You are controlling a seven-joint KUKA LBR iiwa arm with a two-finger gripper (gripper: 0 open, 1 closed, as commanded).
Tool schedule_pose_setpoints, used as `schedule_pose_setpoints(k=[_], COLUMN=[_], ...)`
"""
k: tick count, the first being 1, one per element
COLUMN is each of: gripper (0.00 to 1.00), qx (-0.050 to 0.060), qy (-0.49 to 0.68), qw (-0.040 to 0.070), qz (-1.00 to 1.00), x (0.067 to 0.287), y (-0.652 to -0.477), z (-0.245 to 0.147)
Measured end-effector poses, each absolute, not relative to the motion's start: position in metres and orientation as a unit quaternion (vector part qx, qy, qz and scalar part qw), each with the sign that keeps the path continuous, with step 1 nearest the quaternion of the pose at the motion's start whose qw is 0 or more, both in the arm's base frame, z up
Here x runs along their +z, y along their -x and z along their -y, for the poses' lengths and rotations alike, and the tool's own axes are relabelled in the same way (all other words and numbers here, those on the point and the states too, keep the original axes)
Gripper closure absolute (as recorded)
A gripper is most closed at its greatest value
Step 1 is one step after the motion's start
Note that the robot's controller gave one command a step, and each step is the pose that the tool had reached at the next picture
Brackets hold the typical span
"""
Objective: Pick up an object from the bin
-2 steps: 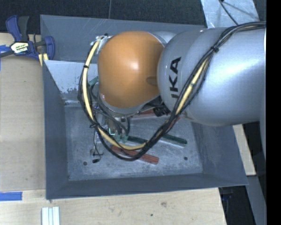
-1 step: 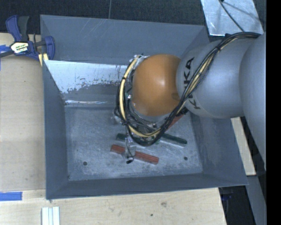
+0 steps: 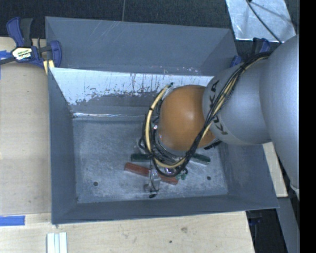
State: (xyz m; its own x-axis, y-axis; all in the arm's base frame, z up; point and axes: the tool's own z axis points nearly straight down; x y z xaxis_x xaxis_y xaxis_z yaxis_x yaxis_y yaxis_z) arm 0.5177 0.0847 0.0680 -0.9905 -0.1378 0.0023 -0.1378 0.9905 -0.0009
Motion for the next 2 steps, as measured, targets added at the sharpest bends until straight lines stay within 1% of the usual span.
schedule_pose_setpoints(k=[1, 2], gripper=[1.0, 1.0], qx=[-0.001, -0.001], qy=[-0.07, -0.131], qw=[-0.002, -0.005], qz=[0.998, 0.991], x=[0.07, 0.245], y=[-0.52, -0.5], z=[-0.086, -0.106])
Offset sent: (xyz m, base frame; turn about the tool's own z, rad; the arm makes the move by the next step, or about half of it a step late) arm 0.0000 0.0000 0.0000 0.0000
